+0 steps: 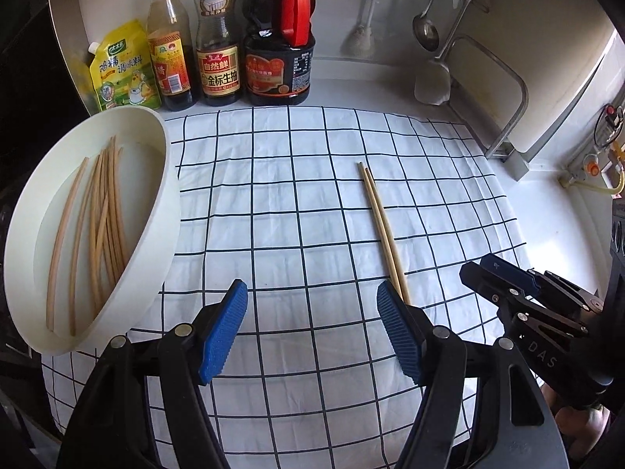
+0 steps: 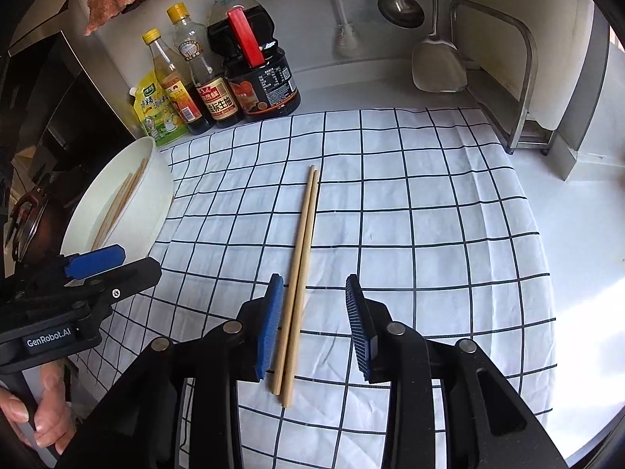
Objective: Organize utensils
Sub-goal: 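Lower both open grippers onto the chopstick pair and spread the two chopsticks apart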
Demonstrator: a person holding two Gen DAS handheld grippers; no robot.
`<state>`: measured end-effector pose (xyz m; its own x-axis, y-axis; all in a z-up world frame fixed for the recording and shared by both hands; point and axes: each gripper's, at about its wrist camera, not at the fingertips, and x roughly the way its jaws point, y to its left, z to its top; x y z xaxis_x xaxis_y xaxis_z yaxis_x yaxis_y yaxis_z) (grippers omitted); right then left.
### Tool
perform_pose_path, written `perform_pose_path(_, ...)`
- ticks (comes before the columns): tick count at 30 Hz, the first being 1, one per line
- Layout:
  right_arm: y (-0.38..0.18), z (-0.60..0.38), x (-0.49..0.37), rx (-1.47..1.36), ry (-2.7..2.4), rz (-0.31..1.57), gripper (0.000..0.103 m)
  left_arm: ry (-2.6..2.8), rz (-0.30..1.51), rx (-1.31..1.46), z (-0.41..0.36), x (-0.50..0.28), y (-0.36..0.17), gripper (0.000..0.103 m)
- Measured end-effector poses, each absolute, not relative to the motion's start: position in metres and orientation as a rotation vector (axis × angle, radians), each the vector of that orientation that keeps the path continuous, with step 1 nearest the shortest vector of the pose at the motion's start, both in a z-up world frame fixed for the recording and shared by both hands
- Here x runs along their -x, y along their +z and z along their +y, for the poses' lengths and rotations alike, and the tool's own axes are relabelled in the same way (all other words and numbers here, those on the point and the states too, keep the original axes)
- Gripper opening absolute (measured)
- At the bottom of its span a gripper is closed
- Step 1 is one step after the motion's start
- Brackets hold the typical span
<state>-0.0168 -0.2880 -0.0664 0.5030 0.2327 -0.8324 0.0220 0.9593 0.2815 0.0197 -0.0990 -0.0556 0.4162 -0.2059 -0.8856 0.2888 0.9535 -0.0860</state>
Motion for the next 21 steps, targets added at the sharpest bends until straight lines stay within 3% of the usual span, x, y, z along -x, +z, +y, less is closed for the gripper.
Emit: perform_pose_path(21,-0.103,-0.286,0.001,-0.237,0.161,1.079,0.037,-0.247,1.140,-0.065,-0.097,-0.026,-0.081,0.067)
